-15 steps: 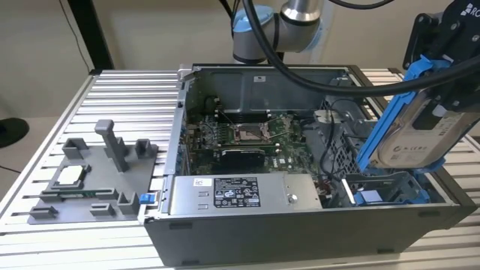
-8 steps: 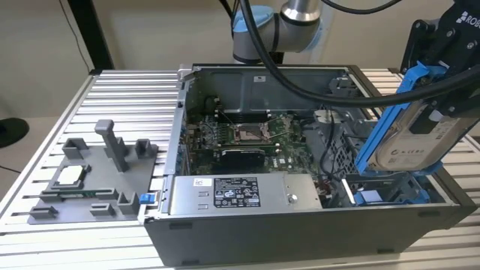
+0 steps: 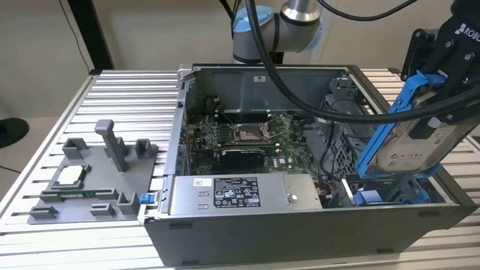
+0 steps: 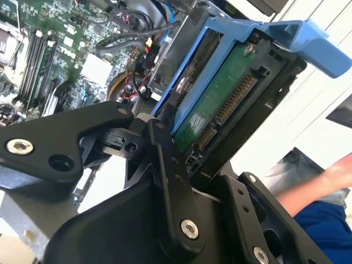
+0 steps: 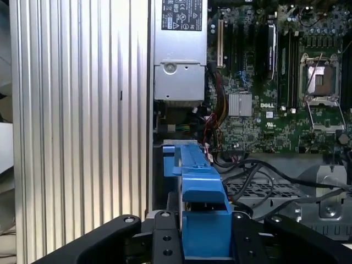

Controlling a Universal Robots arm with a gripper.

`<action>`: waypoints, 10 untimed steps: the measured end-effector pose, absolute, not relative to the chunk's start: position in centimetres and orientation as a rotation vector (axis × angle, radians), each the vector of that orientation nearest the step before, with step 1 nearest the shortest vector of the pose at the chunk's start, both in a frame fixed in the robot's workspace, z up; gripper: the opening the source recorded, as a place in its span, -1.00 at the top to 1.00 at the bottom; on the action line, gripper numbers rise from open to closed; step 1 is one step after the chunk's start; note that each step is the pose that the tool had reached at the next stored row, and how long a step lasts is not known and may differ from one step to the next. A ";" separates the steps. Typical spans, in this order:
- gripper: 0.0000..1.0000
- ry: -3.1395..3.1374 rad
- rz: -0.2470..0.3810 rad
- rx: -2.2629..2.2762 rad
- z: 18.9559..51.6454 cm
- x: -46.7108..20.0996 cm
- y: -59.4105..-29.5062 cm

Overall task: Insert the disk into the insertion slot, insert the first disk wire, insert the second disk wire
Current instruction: 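Insert the disk into the insertion slot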

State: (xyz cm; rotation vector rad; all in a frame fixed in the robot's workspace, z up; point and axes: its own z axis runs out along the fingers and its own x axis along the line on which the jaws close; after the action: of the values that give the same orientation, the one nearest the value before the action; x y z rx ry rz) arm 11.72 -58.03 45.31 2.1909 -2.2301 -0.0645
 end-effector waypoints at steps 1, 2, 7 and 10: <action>1.00 -2.231 -0.067 2.192 45.2 11.8 -58.0; 1.00 -2.232 -0.069 2.193 45.0 11.9 -58.0; 1.00 -2.238 -0.082 2.199 44.3 12.2 -58.0; 1.00 -2.240 -0.089 2.202 43.8 12.3 -58.0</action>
State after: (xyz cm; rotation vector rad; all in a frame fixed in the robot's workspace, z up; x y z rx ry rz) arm 12.27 -58.03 43.81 2.2017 -2.2401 -0.0893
